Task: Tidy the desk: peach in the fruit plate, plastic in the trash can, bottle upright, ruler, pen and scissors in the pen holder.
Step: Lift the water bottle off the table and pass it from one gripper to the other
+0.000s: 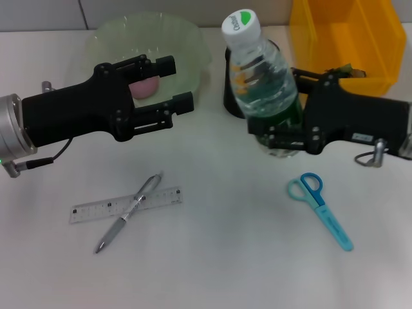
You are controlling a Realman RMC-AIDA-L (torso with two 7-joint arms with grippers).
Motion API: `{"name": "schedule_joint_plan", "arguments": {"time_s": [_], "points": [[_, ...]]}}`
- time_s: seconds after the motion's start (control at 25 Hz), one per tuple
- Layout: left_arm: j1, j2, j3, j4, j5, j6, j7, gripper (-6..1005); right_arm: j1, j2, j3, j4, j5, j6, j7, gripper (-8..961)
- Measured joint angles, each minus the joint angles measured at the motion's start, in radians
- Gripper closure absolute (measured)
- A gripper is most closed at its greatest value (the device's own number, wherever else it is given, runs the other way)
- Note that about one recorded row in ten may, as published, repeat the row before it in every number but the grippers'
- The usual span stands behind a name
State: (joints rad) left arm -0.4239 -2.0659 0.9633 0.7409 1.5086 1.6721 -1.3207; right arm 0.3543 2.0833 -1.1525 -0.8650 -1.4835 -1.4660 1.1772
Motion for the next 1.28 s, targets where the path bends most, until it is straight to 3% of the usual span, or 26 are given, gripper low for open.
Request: {"name": "schedule_joint_plan", "arguments": {"time_s": [0.04,0.08,0.16,0.44,1.28], "points": [[-0.003,-0.001,0.002,0.0,-0.001,0.002,-0.015,256,0.035,0.001,0.0,0.098,0.036,-0.008,-0.079,193],[-0.003,-0.001,0.002,0.0,-0.001,0.002,-0.015,256,0.035,0.001,0.0,0.098,0.036,-0.008,-0.079,193],[-0.01,-0.002,0.006,-0.002,-0.002,0.009,-0.037,256,0.083,0.001,-0.001,0.224,0.083,-0.011,-0.175,193],[-0.015,-0.002,0.004,-0.026,-0.039,0.029,-0.041,255,0.174,0.005,-0.003,0.427,0.142,-0.028,-0.329,194],[-0.046,0.0,0.009,-0.069,-0.051,0.049,-0.035,256,0.292,0.009,-0.037,0.593,0.145,-0.028,-0.366,196]]}}
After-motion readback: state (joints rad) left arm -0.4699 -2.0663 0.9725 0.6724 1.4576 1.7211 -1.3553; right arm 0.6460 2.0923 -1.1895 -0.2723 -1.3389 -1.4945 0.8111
